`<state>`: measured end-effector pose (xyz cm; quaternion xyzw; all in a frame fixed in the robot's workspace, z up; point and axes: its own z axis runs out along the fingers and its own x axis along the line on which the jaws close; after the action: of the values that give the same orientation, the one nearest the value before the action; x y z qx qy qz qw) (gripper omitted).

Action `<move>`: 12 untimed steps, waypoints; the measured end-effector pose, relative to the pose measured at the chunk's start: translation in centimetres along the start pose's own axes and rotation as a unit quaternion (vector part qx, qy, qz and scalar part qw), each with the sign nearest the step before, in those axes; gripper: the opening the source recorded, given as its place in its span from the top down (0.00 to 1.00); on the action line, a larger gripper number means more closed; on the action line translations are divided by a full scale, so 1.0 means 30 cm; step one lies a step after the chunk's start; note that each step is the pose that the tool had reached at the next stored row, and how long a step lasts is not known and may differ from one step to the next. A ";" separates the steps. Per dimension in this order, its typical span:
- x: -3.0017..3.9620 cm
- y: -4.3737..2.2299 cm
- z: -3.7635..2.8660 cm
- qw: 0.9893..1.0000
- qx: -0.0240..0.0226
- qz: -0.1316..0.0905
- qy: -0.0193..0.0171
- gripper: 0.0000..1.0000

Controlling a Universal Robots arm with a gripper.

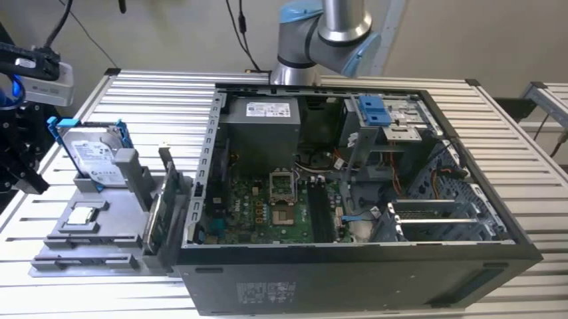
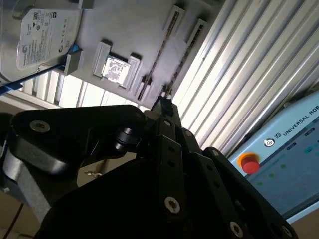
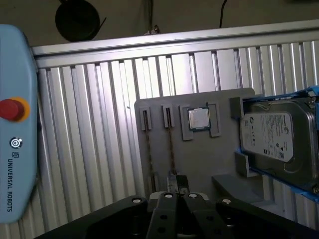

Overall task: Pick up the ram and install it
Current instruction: 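Pick up the ram and move it above insertion slot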

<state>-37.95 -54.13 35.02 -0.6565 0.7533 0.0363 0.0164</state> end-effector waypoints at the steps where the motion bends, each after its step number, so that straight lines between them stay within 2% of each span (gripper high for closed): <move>1: 0.000 0.000 0.000 1.000 0.000 0.000 0.000 0.89; 4: 0.000 0.000 0.000 1.000 0.000 0.000 0.000 0.89; 5: 0.000 0.000 0.000 1.000 0.000 0.000 0.000 0.82; 6: 0.000 0.000 0.000 1.000 0.000 0.000 0.000 0.82; 7: 0.000 0.000 0.000 1.000 0.000 0.000 0.000 0.76; 8: 0.000 0.000 0.000 1.000 0.000 0.000 0.000 0.76; 11: 0.001 0.000 0.000 1.000 0.000 0.000 0.000 0.58; 12: 0.001 0.000 0.000 1.000 0.000 0.000 0.000 0.58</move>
<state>-37.95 -54.15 35.02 -0.6565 0.7533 0.0363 0.0164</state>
